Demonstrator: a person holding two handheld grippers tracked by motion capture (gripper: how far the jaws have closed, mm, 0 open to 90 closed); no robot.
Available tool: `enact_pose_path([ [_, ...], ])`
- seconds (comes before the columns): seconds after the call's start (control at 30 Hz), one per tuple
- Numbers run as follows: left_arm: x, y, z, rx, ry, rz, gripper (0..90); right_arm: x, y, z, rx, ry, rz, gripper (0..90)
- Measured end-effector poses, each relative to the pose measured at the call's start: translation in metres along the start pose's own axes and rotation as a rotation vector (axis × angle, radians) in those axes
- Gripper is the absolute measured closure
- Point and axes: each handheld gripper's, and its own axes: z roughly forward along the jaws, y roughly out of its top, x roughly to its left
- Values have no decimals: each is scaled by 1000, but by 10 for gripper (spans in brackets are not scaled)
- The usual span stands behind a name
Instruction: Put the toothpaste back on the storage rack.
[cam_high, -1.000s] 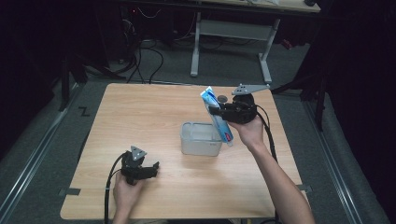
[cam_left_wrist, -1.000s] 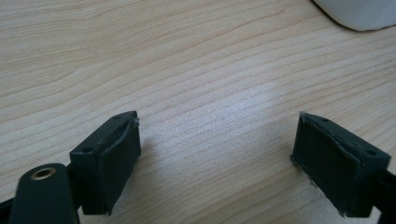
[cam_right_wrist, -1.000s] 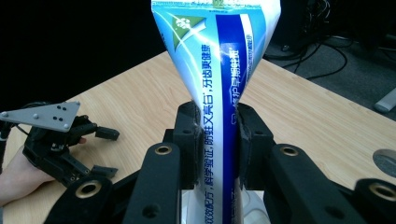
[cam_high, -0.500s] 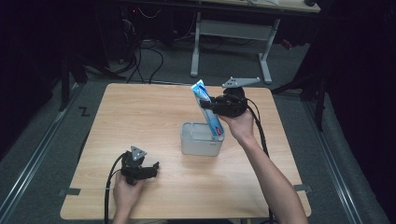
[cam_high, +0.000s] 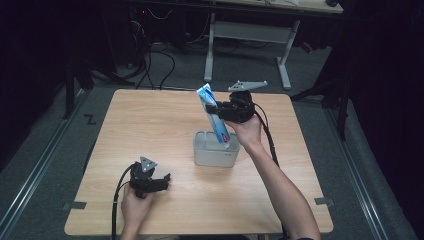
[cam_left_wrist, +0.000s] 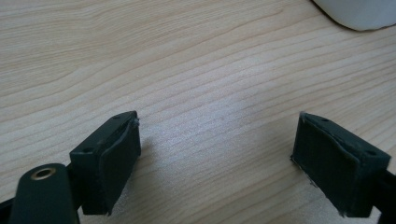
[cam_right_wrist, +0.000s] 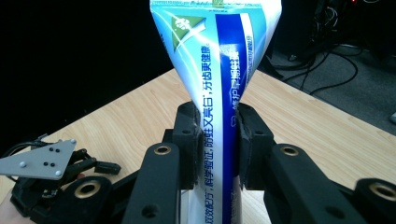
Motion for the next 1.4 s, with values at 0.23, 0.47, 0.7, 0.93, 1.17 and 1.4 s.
enact_pose_path([
  [0.23, 0, 0, 0, 1, -1, 0, 154, 0, -2, 10, 14, -21, 0, 725],
  [0.47, 0, 0, 0, 1, -1, 0, 155, 2, -5, 18, 37, -35, -20, 724],
  [0.7, 0, 0, 0, 1, -1, 0, 154, 0, -10, 21, 65, -52, -27, 724],
  [0.93, 0, 0, 0, 1, -1, 0, 155, -2, -17, 22, 84, -45, -25, 726],
  [1.17, 0, 0, 0, 1, -1, 0, 155, -1, -22, 21, 95, -40, -34, 730],
  [1.4, 0, 0, 0, 1, -1, 0, 155, -1, -27, 17, 107, -46, -49, 732],
])
